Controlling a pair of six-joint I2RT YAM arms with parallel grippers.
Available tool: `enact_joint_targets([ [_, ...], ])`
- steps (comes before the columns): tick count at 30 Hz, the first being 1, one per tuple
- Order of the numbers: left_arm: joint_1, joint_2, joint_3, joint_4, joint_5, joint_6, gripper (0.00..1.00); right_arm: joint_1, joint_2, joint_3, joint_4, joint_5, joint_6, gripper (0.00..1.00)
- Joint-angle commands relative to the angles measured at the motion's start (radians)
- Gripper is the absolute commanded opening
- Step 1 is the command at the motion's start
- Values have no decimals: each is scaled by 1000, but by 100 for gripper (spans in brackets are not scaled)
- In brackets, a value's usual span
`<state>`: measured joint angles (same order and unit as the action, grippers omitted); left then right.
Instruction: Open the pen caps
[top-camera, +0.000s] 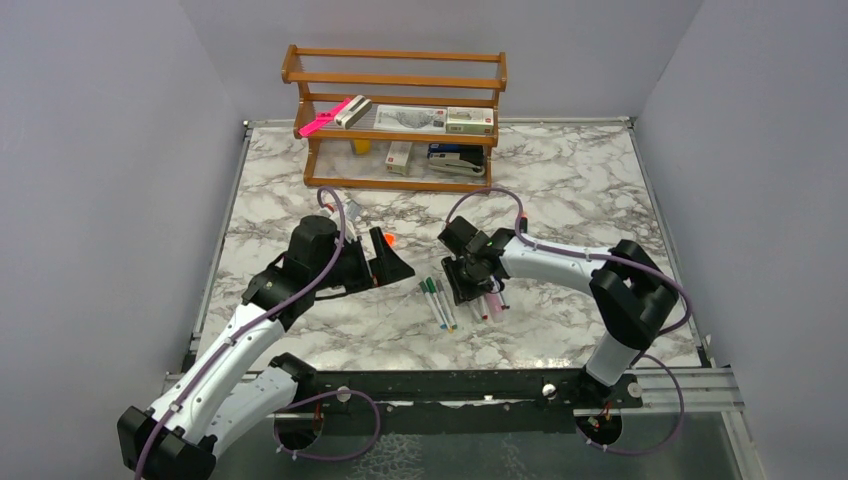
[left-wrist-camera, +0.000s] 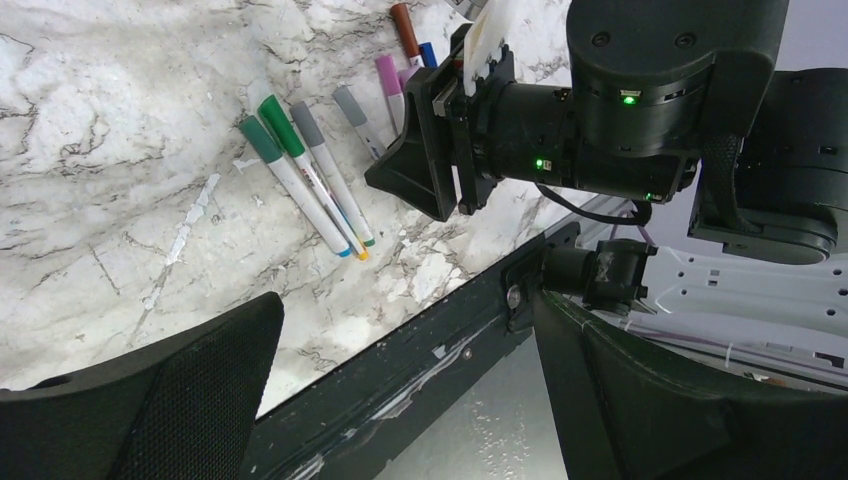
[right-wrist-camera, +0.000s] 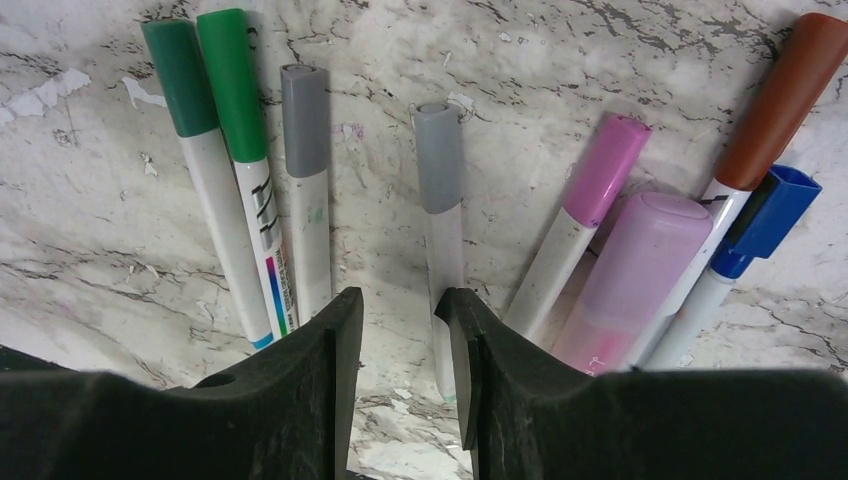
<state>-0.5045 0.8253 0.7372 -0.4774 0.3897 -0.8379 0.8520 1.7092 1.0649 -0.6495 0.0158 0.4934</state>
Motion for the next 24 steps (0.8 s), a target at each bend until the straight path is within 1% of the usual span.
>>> enact_joint_targets([
  [1,-2,-17,2,-12,36,21,99,17,19,5,-2,51,9,37],
  [4,-3,-16,4,-18,26,24,99,28,43,16,-25,84,8,34],
  [13,-3,-38,1,-18,3,-8,99,38,46,5,-50,177,16,34],
  [20,-3,-87,-30,-23,-34,-42,99,38,34,28,-71,177,-20,34],
  [22,-3,-98,-40,-22,-43,-57,99,39,44,18,-64,154,-35,33],
  [24,-2,-105,-45,-22,-50,-65,99,45,51,-1,-50,135,-41,30],
])
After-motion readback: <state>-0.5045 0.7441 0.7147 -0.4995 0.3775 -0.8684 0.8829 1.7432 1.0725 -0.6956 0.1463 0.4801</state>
